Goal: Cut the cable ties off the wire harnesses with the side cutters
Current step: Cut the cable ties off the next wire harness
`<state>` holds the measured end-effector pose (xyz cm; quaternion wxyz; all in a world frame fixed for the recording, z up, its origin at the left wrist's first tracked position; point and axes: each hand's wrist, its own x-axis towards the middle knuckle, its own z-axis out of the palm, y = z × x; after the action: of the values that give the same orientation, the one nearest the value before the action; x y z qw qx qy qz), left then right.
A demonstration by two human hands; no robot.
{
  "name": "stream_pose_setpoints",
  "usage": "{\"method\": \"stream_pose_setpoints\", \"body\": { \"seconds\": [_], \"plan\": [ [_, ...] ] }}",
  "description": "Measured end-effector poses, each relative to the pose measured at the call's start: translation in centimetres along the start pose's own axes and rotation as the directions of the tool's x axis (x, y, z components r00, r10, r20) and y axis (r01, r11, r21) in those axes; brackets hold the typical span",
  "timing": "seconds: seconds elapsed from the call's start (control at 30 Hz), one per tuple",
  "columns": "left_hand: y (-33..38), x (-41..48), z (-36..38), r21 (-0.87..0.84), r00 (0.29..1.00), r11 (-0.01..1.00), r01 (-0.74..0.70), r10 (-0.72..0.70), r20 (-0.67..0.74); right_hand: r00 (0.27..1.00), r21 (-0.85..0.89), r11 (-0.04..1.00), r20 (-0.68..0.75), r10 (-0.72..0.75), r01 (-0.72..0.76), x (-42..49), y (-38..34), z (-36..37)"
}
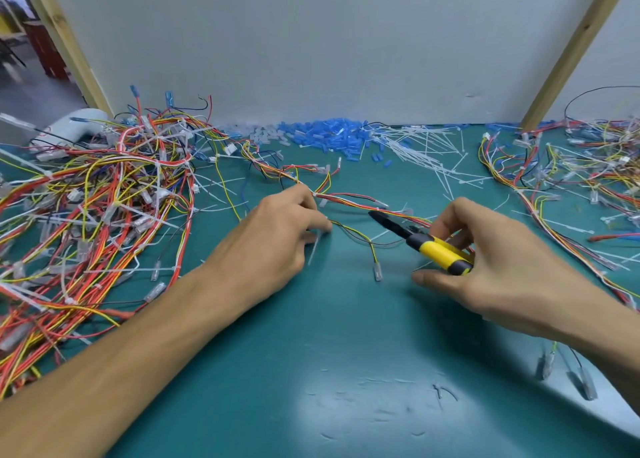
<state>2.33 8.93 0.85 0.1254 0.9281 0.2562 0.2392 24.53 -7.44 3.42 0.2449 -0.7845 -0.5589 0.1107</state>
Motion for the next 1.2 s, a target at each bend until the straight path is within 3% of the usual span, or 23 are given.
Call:
{"method": "stream_pose_setpoints", "body": {
  "seconds": [0.13, 0.27, 0.43, 0.57, 0.8, 1.0, 1.2],
  "plan": [
    [0.4, -0.1, 0.1, -0.035, 0.998, 0.998, -0.058, 0.057, -0.038, 1.0, 0.01, 1.0, -0.006, 0.009, -0.009, -0.2, -0.6, 0.1],
    [1.2, -0.3, 0.4, -0.121, 0.987, 0.987, -0.102, 0.086, -0.133, 0.996, 0.03, 0.997, -0.053, -0.069, 0.071, -0.8, -1.1, 0.9],
    [1.6, -0.1, 0.0, -0.167, 0.944, 0.98, -0.11, 0.051, -0.325, 0.977, -0.023, 0.989, -0.149, -0.15, 0.148, -1.1, -1.1, 1.0],
    [2.4, -0.2, -0.1, -0.227, 0.918, 0.965, -0.133, 0.034, -0.395, 0.963, -0.068, 0.976, -0.162, -0.214, 0.206, -0.7, -1.1, 0.5],
    [3.5, -1.0, 0.1, -0.349, 0.917, 0.916, -0.197, 0.046, -0.396, 0.963, 0.015, 0.968, -0.102, -0.249, 0.252, -1.0, -1.5, 0.8],
    [3.4, -0.8, 0.3, -0.588, 0.94, 0.806, -0.073, -0.141, -0.311, 0.968, -0.007, 0.973, -0.095, -0.232, 0.232, -1.0, -1.3, 0.5],
    [3.4, -0.8, 0.5, -0.62, 0.943, 0.783, -0.054, -0.164, -0.289, 0.969, -0.006, 0.972, -0.071, -0.235, 0.235, -1.1, -1.6, 0.3]
  ]
}}
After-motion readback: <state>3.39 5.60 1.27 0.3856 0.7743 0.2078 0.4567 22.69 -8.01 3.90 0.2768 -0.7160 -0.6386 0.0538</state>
